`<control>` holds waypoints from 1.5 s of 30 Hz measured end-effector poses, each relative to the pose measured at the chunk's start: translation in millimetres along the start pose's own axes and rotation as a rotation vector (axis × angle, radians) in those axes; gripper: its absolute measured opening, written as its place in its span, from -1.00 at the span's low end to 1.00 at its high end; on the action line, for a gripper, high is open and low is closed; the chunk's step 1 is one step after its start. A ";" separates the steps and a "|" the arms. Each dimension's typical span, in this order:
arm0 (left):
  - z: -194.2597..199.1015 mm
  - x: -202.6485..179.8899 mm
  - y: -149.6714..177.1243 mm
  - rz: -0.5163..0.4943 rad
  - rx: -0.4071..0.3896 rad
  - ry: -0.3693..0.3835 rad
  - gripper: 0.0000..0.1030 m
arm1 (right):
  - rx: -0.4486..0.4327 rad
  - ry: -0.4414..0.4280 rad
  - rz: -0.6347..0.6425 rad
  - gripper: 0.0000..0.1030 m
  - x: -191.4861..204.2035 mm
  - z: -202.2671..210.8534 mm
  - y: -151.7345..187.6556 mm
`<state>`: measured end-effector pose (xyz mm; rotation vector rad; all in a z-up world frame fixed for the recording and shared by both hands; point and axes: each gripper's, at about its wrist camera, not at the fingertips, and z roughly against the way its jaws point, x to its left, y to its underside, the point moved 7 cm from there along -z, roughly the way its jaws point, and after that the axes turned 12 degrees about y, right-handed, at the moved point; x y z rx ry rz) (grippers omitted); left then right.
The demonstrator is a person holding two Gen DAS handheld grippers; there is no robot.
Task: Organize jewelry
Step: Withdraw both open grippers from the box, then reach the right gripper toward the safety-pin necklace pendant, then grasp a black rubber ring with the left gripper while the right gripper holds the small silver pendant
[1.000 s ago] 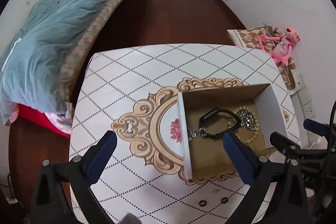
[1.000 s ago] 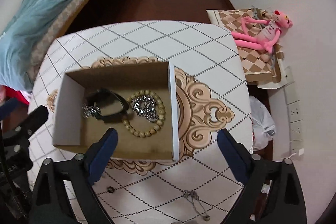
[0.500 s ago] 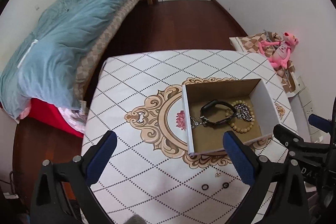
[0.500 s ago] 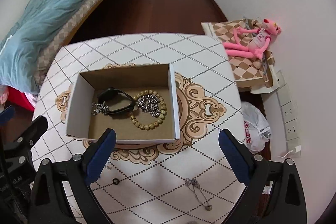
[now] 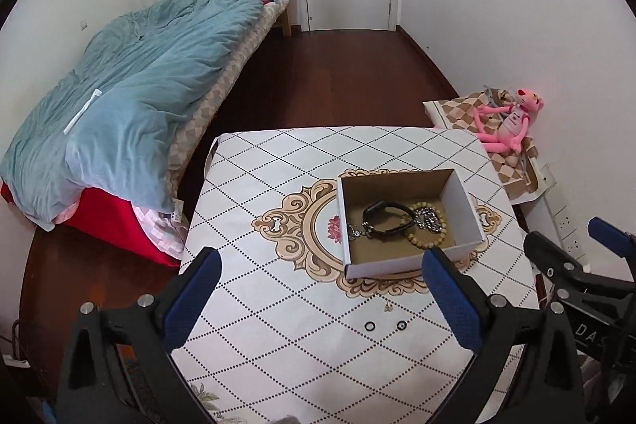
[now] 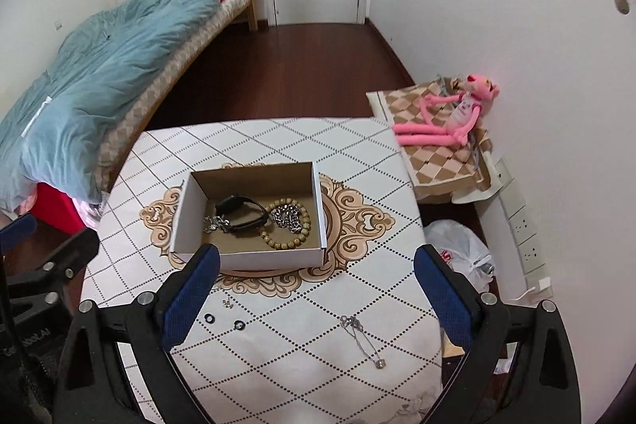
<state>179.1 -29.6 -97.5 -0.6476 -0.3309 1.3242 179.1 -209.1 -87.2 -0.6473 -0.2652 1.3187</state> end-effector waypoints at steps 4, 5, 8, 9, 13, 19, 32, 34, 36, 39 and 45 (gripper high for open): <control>8.9 1.5 9.2 0.014 -0.004 -0.008 1.00 | -0.006 -0.021 -0.005 0.93 -0.3 15.7 4.7; 9.4 2.8 12.4 0.018 -0.002 -0.014 1.00 | -0.002 -0.027 -0.006 0.93 0.2 17.5 7.6; 6.3 8.5 27.0 0.030 0.018 -0.047 1.00 | 0.024 -0.048 -0.023 0.93 -1.8 16.9 19.8; 3.4 10.1 33.2 0.033 0.026 -0.055 1.00 | 0.037 -0.051 -0.037 0.93 -4.7 14.8 26.9; -13.9 14.2 64.4 0.053 0.083 -0.074 1.00 | 0.119 -0.050 -0.105 0.93 -24.8 -4.2 61.4; -49.8 8.3 114.1 0.070 0.187 -0.067 1.00 | 0.289 0.001 -0.223 0.93 -70.1 -46.3 136.9; -99.3 4.8 152.2 0.030 0.308 -0.112 1.00 | 0.332 0.030 -0.228 0.29 -77.3 -122.9 182.1; -103.4 7.8 154.7 0.034 0.318 -0.115 1.00 | 0.324 0.039 -0.206 0.06 -72.2 -129.0 181.7; -106.9 11.3 156.6 0.037 0.328 -0.119 1.00 | 0.298 0.058 -0.184 -0.21 -68.9 -132.4 178.7; -111.3 16.6 159.6 0.046 0.340 -0.121 1.00 | 0.267 0.081 -0.160 -0.77 -65.0 -135.7 175.1; -120.5 32.0 158.9 0.083 0.351 -0.110 1.00 | 0.248 -0.003 -0.182 -0.78 -46.2 -129.8 169.8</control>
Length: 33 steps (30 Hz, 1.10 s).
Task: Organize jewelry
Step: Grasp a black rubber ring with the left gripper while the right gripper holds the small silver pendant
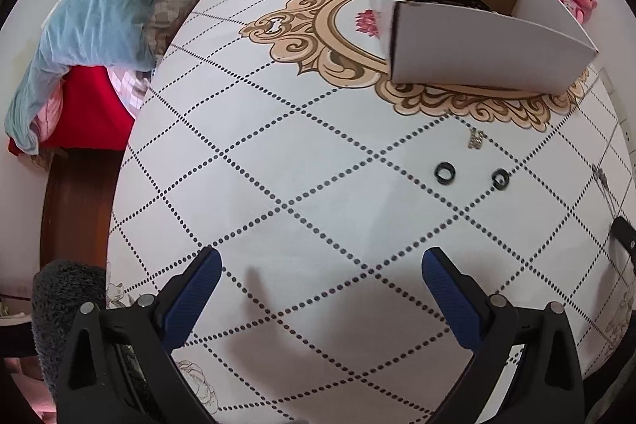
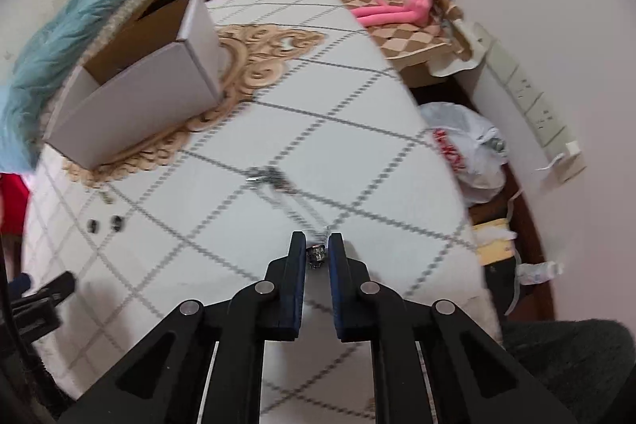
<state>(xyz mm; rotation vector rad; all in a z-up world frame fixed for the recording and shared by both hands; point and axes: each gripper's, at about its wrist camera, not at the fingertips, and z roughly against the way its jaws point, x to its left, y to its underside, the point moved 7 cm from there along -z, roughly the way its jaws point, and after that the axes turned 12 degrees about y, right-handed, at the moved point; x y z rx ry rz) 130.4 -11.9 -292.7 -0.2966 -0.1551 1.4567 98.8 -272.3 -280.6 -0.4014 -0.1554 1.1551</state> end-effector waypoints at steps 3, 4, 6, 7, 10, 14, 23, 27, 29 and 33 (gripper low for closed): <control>-2.7 4.1 -8.0 0.021 -0.004 0.024 1.00 | -0.008 -0.060 0.001 -0.78 14.1 9.7 -1.8; -2.7 3.8 -11.7 0.028 -0.012 0.041 0.99 | -0.015 -0.065 0.007 -0.78 17.4 12.2 -2.5; -3.0 -1.2 -19.0 0.027 -0.030 0.071 0.99 | -0.025 -0.072 0.014 -0.78 24.0 15.3 -4.8; -4.5 -5.3 -23.0 0.018 -0.036 0.084 0.99 | -0.028 -0.071 0.015 -0.78 25.2 15.6 -5.9; -10.4 -19.0 -30.7 -0.022 -0.043 0.105 0.98 | -0.028 -0.063 0.007 -0.78 26.0 13.0 -8.4; -14.4 -35.1 -34.7 -0.066 -0.059 0.123 0.58 | -0.017 -0.052 -0.011 -0.78 18.2 8.4 -8.4; -17.9 -55.2 -36.6 -0.111 -0.082 0.173 -0.46 | 0.000 -0.033 -0.032 -0.78 8.8 1.3 -6.4; -16.7 -59.4 -38.0 -0.123 -0.086 0.182 -0.78 | -0.004 -0.036 -0.028 -0.78 9.3 2.4 -6.8; -16.8 -59.0 -38.8 -0.120 -0.085 0.187 -0.80 | -0.009 -0.038 -0.024 -0.78 11.7 5.2 -7.3; -13.9 -56.0 -38.9 -0.120 -0.092 0.192 -0.80 | -0.024 -0.056 -0.019 -0.78 15.3 14.6 -11.3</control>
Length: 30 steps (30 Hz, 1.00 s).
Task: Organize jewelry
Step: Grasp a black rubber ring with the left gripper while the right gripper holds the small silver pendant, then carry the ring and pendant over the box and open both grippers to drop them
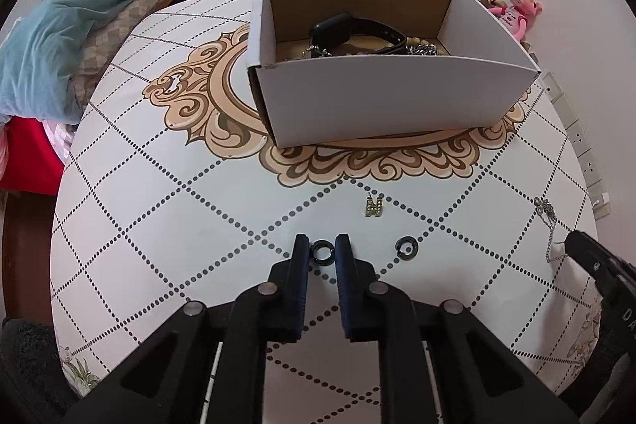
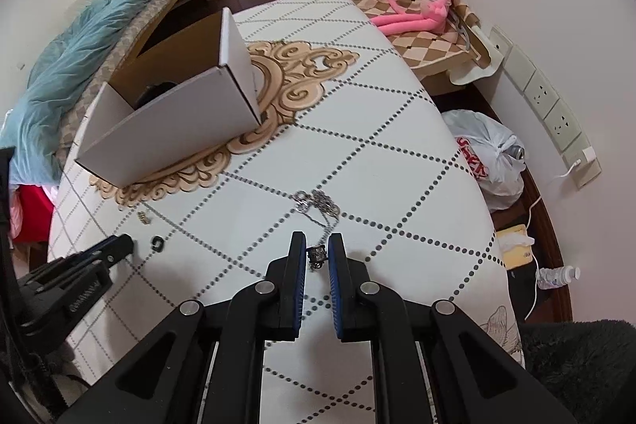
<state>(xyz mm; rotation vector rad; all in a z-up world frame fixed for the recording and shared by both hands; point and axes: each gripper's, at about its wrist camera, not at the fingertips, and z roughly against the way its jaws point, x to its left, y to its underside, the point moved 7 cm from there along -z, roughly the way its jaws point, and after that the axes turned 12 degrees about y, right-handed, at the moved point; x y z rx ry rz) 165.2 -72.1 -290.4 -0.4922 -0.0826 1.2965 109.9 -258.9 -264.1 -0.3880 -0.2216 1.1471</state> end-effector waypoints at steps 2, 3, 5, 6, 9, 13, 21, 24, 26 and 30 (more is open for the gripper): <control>5.8 -3.1 1.5 -0.003 -0.008 0.003 -0.80 | -0.013 -0.012 0.003 -0.78 2.9 7.9 -4.0; 8.9 -3.9 1.5 -0.005 -0.012 0.006 -0.80 | -0.020 -0.020 0.003 -0.78 4.0 12.4 -6.2; 16.9 -5.7 1.0 -0.010 -0.019 0.015 -0.80 | -0.035 -0.034 0.007 -0.78 6.7 21.4 -11.1; 22.8 -7.6 0.1 -0.013 -0.029 0.019 -0.80 | -0.045 -0.047 0.007 -0.78 8.9 28.2 -14.9; 43.4 -11.9 -7.7 -0.029 -0.065 0.028 -0.80 | -0.068 -0.084 0.009 -0.78 15.8 46.4 -25.7; 74.0 -16.0 -25.4 -0.043 -0.126 0.042 -0.80 | -0.112 -0.133 0.016 -0.78 26.8 74.0 -45.8; 133.2 -21.0 -78.1 -0.047 -0.243 0.090 -0.80 | -0.214 -0.250 0.049 -0.78 60.3 138.5 -99.6; 144.9 -18.9 -102.5 -0.042 -0.264 0.119 -0.80 | -0.238 -0.283 0.075 -0.78 75.3 153.6 -121.9; 145.4 -17.9 -114.2 -0.038 -0.262 0.133 -0.80 | -0.241 -0.293 0.100 -0.78 85.2 155.4 -137.2; 129.1 -8.5 -137.0 -0.006 -0.225 0.161 -0.80 | -0.201 -0.282 0.151 -0.78 103.3 136.9 -161.2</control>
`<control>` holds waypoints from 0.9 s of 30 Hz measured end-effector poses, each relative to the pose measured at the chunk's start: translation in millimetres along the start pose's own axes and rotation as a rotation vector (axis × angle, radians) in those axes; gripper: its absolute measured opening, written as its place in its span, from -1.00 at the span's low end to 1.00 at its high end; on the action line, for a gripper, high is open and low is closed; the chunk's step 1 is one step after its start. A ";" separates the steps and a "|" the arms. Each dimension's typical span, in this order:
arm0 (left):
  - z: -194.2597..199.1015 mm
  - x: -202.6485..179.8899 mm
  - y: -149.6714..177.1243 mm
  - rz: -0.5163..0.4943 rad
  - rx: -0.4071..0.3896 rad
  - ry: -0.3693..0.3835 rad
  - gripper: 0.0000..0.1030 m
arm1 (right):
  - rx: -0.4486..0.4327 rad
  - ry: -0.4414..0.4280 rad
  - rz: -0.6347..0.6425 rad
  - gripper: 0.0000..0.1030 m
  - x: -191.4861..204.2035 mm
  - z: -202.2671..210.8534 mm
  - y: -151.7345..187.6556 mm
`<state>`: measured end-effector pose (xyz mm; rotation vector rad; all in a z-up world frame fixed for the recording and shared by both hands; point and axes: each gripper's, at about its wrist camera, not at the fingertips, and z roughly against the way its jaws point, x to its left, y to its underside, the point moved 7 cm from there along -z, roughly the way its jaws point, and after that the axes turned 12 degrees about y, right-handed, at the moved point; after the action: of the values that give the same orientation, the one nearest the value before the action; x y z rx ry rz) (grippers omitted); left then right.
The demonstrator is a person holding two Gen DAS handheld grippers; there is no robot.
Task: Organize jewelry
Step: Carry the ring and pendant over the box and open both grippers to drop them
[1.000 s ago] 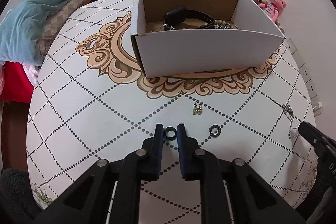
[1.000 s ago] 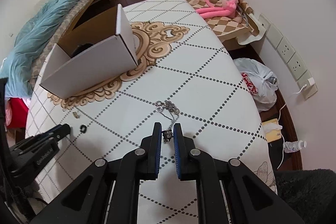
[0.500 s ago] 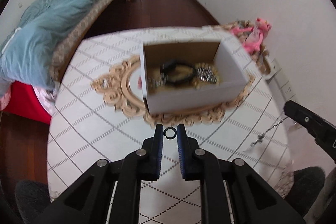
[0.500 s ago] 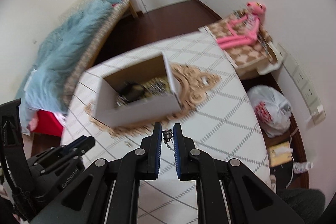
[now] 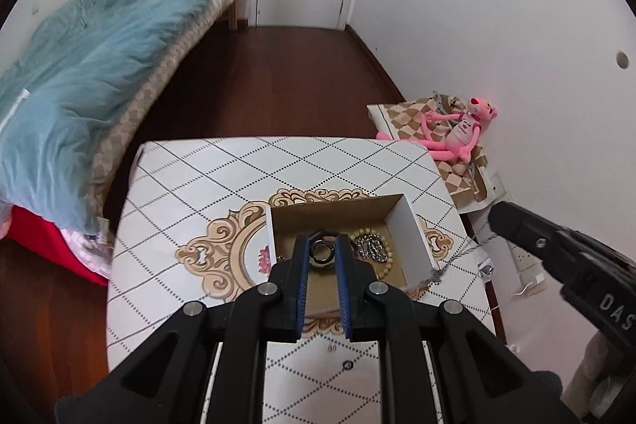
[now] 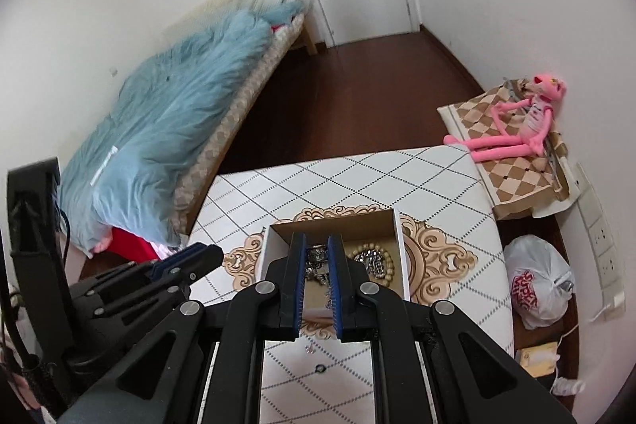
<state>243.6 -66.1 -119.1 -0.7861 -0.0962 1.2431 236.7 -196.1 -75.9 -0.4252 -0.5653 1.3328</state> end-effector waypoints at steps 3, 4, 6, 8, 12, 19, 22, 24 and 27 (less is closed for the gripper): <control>-22.8 10.8 -6.0 0.016 0.049 0.016 -0.80 | 0.068 0.014 0.007 -0.78 -1.1 -35.5 -8.7; -31.9 13.9 -5.7 0.025 0.075 0.028 -0.80 | 0.088 0.024 0.010 -0.78 -3.9 -47.4 -10.9; -46.7 19.9 -5.9 0.040 0.111 0.045 -0.80 | 0.124 0.040 0.021 -0.78 -7.0 -67.9 -11.8; -63.2 25.5 -4.9 0.055 0.155 0.058 -0.80 | 0.164 0.060 0.029 -0.78 -11.1 -90.8 -12.9; -83.4 35.7 -5.3 0.072 0.206 0.053 -0.80 | 0.207 0.101 0.057 -0.78 -17.3 -120.1 -13.7; -96.0 58.5 -13.0 0.116 0.233 -0.024 -0.73 | 0.283 0.117 0.076 -0.76 -20.4 -153.0 -13.7; -93.0 66.2 -18.9 0.115 0.220 -0.070 -0.60 | 0.323 0.129 0.081 -0.72 -21.8 -161.6 -9.4; -87.3 70.8 -21.9 0.118 0.201 -0.096 -0.10 | 0.329 0.141 0.086 -0.18 -23.2 -161.4 -6.3; -76.8 78.0 -23.5 0.126 0.167 -0.129 0.45 | 0.320 0.145 0.090 0.14 -22.5 -154.8 -2.5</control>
<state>326.3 -37.4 -188.9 -0.5741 -0.0472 1.4024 329.6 -214.1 -200.4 -0.2832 -0.2088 1.4367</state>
